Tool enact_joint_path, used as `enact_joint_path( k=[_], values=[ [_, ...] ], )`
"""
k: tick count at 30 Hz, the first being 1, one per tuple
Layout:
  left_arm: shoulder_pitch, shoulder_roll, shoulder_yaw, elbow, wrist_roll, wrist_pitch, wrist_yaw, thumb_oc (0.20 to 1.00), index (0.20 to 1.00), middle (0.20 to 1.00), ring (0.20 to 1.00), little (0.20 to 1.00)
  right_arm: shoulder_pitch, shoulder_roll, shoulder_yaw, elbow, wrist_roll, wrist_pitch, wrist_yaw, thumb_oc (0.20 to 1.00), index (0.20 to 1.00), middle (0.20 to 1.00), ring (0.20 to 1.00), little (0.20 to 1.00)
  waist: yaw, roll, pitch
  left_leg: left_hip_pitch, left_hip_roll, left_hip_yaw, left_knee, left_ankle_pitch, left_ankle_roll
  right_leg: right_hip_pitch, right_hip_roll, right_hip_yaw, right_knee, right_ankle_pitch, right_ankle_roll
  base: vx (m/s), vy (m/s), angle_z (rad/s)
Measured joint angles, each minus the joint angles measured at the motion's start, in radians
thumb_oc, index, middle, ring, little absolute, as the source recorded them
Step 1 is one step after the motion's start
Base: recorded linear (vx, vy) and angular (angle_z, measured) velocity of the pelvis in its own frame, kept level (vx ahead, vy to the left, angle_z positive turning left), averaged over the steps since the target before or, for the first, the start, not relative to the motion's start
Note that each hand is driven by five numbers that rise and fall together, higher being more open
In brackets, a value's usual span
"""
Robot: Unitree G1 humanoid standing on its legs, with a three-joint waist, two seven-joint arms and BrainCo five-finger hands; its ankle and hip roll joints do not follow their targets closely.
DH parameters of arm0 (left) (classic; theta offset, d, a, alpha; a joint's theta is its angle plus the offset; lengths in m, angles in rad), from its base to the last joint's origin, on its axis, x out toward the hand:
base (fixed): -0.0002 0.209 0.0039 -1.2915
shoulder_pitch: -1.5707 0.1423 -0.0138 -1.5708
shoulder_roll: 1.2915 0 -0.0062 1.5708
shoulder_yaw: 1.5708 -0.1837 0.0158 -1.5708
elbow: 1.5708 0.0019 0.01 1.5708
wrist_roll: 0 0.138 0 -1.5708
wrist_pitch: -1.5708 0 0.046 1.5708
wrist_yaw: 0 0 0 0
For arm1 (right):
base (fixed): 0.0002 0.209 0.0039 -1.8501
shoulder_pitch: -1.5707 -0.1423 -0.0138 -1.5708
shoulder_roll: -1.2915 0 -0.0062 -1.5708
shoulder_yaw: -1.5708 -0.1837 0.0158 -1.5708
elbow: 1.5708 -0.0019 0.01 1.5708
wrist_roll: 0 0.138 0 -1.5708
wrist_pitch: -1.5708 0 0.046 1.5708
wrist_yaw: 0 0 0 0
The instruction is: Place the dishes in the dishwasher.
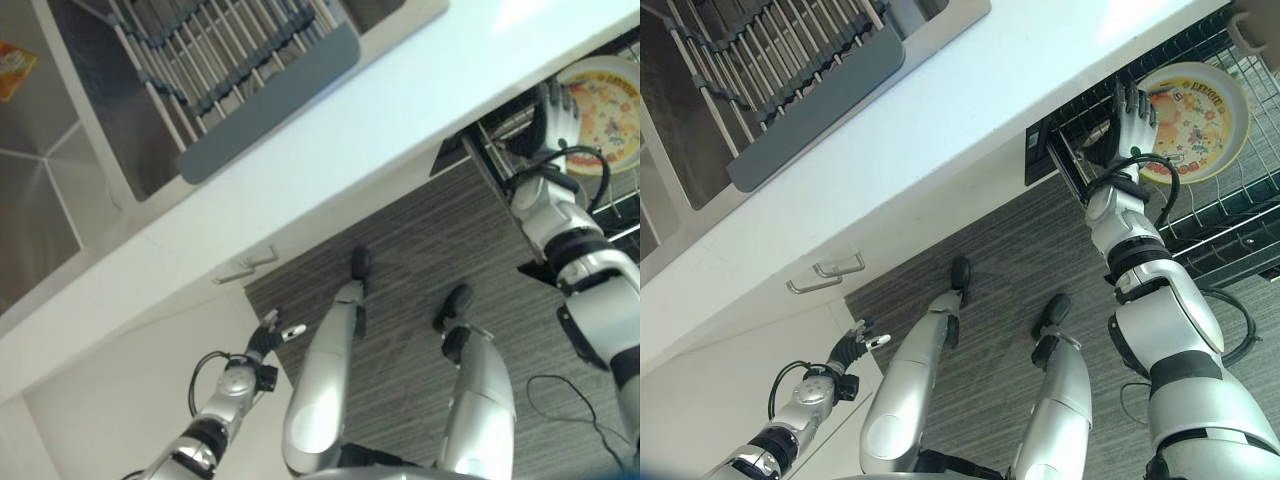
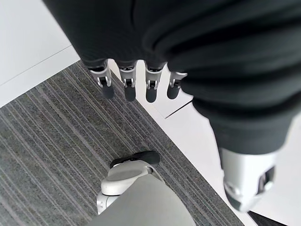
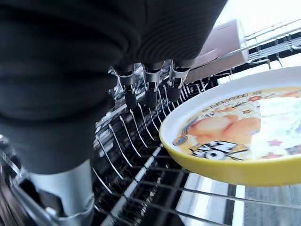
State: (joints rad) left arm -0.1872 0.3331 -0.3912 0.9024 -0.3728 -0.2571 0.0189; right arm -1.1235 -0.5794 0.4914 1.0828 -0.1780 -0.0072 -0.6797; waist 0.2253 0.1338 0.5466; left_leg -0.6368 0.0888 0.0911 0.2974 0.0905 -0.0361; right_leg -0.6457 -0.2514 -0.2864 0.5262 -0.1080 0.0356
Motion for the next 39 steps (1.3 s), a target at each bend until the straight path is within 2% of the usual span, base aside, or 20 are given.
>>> enact_joint_path(
  k=[5, 7, 8, 11, 15, 17, 18, 20, 22, 23, 25, 26, 27, 30, 34, 36, 37, 39],
  values=[
    [0.005, -0.007, 0.0, 0.001, 0.0, 0.021, 0.016, 1.0, 1.0, 1.0, 1.0, 1.0, 0.072, 0.117, -0.255, -0.069, 0.388, -0.108, -0.047, 1.0, 1.0, 1.0, 1.0, 1.0, -0.018, 0.001, 0.0, 0.059, -0.002, 0.007, -0.009, -0.005, 0.007, 0.059, 0.001, 0.004, -0.02, -0.004, -0.008, -0.01, 0.045, -0.02],
    [0.013, -0.028, 0.016, 0.015, 0.0, 0.027, 0.026, 1.0, 1.0, 1.0, 1.0, 1.0, 0.114, 0.163, -0.343, -0.123, 0.471, -0.169, 0.005, 1.0, 1.0, 1.0, 1.0, 1.0, -0.031, 0.001, 0.0, 0.088, -0.001, 0.018, -0.02, -0.01, 0.015, 0.086, 0.002, 0.011, -0.038, 0.003, -0.003, 0.02, 0.058, -0.1],
    [0.015, -0.04, 0.019, 0.03, 0.0, 0.032, 0.028, 1.0, 1.0, 1.0, 1.0, 1.0, 0.131, 0.172, -0.34, -0.14, 0.494, -0.204, 0.038, 1.0, 1.0, 1.0, 1.0, 1.0, -0.04, 0.0, 0.0, 0.109, -0.002, 0.029, -0.02, -0.013, 0.017, 0.102, 0.001, 0.022, -0.04, 0.005, -0.001, 0.02, 0.065, -0.17],
    [0.027, -0.052, 0.051, 0.067, -0.002, 0.049, 0.028, 1.0, 1.0, 1.0, 1.0, 1.0, 0.264, 0.201, -0.313, -0.352, 0.648, -0.268, 0.196, 1.0, 1.0, 1.0, 1.0, 1.0, -0.086, -0.003, -0.002, 0.178, -0.004, 0.042, -0.021, -0.026, 0.02, 0.173, 0.0, 0.029, -0.06, 0.005, 0.01, 0.03, 0.056, -0.11],
    [0.063, -0.06, 0.088, 0.101, -0.035, 0.052, 0.034, 1.0, 1.0, 1.0, 1.0, 1.0, 0.408, 0.243, -0.311, -0.35, 0.791, -0.269, 0.252, 1.0, 1.0, 1.0, 1.0, 1.0, -0.127, -0.013, -0.009, 0.323, -0.002, 0.061, -0.058, -0.041, 0.017, 0.324, 0.018, 0.033, -0.131, 0.016, 0.026, 0.04, 0.018, -0.13],
    [0.1, -0.066, 0.106, 0.125, -0.042, 0.056, 0.036, 1.0, 1.0, 1.0, 1.0, 1.0, 0.466, 0.266, -0.313, -0.347, 0.818, -0.271, 0.252, 1.0, 1.0, 1.0, 1.0, 1.0, -0.146, -0.03, -0.035, 0.384, 0.001, 0.074, -0.084, -0.044, 0.014, 0.384, 0.03, 0.034, -0.174, 0.03, 0.032, 0.02, 0.005, -0.21],
    [0.113, -0.073, 0.118, 0.147, -0.041, 0.061, 0.036, 1.0, 1.0, 1.0, 1.0, 1.0, 0.484, 0.271, -0.313, -0.348, 0.827, -0.273, 0.251, 1.0, 1.0, 1.0, 1.0, 1.0, -0.153, -0.037, -0.051, 0.416, 0.016, 0.085, -0.091, -0.047, 0.013, 0.429, 0.046, 0.034, -0.216, 0.054, 0.044, 0.14, -0.004, -0.23],
    [0.131, -0.097, 0.157, 0.204, -0.041, 0.065, 0.037, 1.0, 1.0, 1.0, 1.0, 1.0, 0.52, 0.284, -0.314, -0.367, 0.828, -0.288, 0.246, 1.0, 1.0, 1.0, 1.0, 1.0, -0.158, -0.048, -0.074, 0.507, 0.025, 0.09, -0.134, -0.053, 0.001, 0.536, 0.07, 0.03, -0.305, 0.07, 0.035, 0.14, 0.001, -0.16],
    [0.201, -0.101, 0.166, 0.221, -0.039, 0.071, 0.04, 1.0, 1.0, 1.0, 1.0, 1.0, 0.607, 0.328, -0.302, -0.451, 0.826, -0.32, 0.236, 1.0, 1.0, 1.0, 1.0, 1.0, -0.16, -0.076, -0.172, 0.577, 0.03, 0.107, -0.202, -0.05, -0.01, 0.604, 0.086, 0.029, -0.383, 0.087, 0.035, 0.14, -0.008, -0.16],
    [0.226, -0.102, 0.166, 0.232, -0.039, 0.072, 0.041, 1.0, 1.0, 1.0, 1.0, 1.0, 0.631, 0.343, -0.302, -0.474, 0.826, -0.334, 0.226, 1.0, 1.0, 1.0, 1.0, 1.0, -0.161, -0.086, -0.201, 0.608, 0.03, 0.11, -0.23, -0.047, -0.014, 0.636, 0.094, 0.029, -0.416, 0.095, 0.034, 0.11, -0.013, -0.15],
    [0.266, -0.102, 0.166, 0.252, -0.039, 0.079, 0.043, 1.0, 1.0, 1.0, 1.0, 1.0, 0.676, 0.349, -0.301, -0.516, 0.823, -0.362, 0.205, 1.0, 1.0, 1.0, 1.0, 1.0, -0.163, -0.106, -0.266, 0.649, 0.029, 0.113, -0.269, -0.042, -0.021, 0.667, 0.103, 0.027, -0.451, 0.096, 0.037, 0.14, -0.021, -0.06],
    [0.298, -0.102, 0.168, 0.257, -0.039, 0.094, 0.043, 1.0, 1.0, 1.0, 1.0, 1.0, 0.721, 0.331, -0.309, -0.579, 0.789, -0.4, 0.178, 1.0, 1.0, 1.0, 1.0, 1.0, -0.164, -0.124, -0.314, 0.684, 0.029, 0.12, -0.31, -0.033, -0.023, 0.688, 0.11, 0.027, -0.462, 0.096, 0.042, 0.17, -0.022, -0.07],
    [0.305, -0.103, 0.171, 0.258, -0.038, 0.1, 0.042, 1.0, 1.0, 1.0, 1.0, 1.0, 0.74, 0.322, -0.312, -0.597, 0.786, -0.412, 0.174, 1.0, 1.0, 1.0, 1.0, 1.0, -0.166, -0.126, -0.32, 0.699, 0.029, 0.125, -0.32, -0.027, -0.024, 0.7, 0.116, 0.027, -0.469, 0.103, 0.052, 0.14, -0.021, -0.08],
    [0.34, -0.115, 0.23, 0.255, -0.037, 0.099, 0.033, 1.0, 1.0, 1.0, 1.0, 1.0, 0.858, 0.292, -0.327, -0.719, 0.778, -0.455, 0.21, 1.0, 1.0, 1.0, 1.0, 1.0, -0.17, -0.125, -0.347, 0.732, 0.031, 0.139, -0.344, -0.026, -0.029, 0.73, 0.124, 0.031, -0.496, 0.105, 0.053, 0.07, -0.01, -0.09],
    [0.369, -0.125, 0.279, 0.231, -0.036, 0.102, 0.021, 1.0, 1.0, 1.0, 1.0, 1.0, 0.984, 0.21, -0.366, -0.92, 0.654, -0.506, 0.206, 1.0, 1.0, 1.0, 1.0, 1.0, -0.214, -0.128, -0.363, 0.746, 0.033, 0.145, -0.364, -0.021, -0.035, 0.735, 0.132, 0.041, -0.511, 0.107, 0.056, 0.03, -0.034, -0.08],
    [0.376, -0.127, 0.3, 0.186, -0.036, 0.114, 0.019, 1.0, 1.0, 1.0, 1.0, 1.0, 1.082, 0.19, -0.468, -0.953, 0.61, -0.539, 0.146, 1.0, 1.0, 1.0, 1.0, 1.0, -0.217, -0.137, -0.371, 0.755, 0.037, 0.16, -0.371, -0.021, -0.036, 0.741, 0.136, 0.043, -0.515, 0.107, 0.055, 0.04, -0.085, -0.1],
    [0.375, -0.13, 0.312, 0.184, -0.036, 0.131, 0.016, 1.0, 1.0, 1.0, 1.0, 1.0, 1.122, 0.19, -0.566, -0.895, 0.608, -0.551, 0.059, 1.0, 1.0, 1.0, 1.0, 1.0, -0.245, -0.146, -0.379, 0.768, 0.046, 0.17, -0.377, -0.023, -0.04, 0.745, 0.141, 0.055, -0.521, 0.106, 0.055, 0.06, -0.147, -0.22],
    [0.375, -0.128, 0.301, 0.219, 0.003, 0.158, 0.002, 1.0, 1.0, 1.0, 1.0, 1.0, 1.165, 0.184, -0.732, -0.754, 0.654, -0.55, -0.023, 1.0, 1.0, 1.0, 1.0, 1.0, -0.279, -0.145, -0.387, 0.771, 0.052, 0.175, -0.383, -0.022, -0.041, 0.744, 0.145, 0.059, -0.526, 0.104, 0.052, 0.11, -0.157, -0.16]
  ],
)
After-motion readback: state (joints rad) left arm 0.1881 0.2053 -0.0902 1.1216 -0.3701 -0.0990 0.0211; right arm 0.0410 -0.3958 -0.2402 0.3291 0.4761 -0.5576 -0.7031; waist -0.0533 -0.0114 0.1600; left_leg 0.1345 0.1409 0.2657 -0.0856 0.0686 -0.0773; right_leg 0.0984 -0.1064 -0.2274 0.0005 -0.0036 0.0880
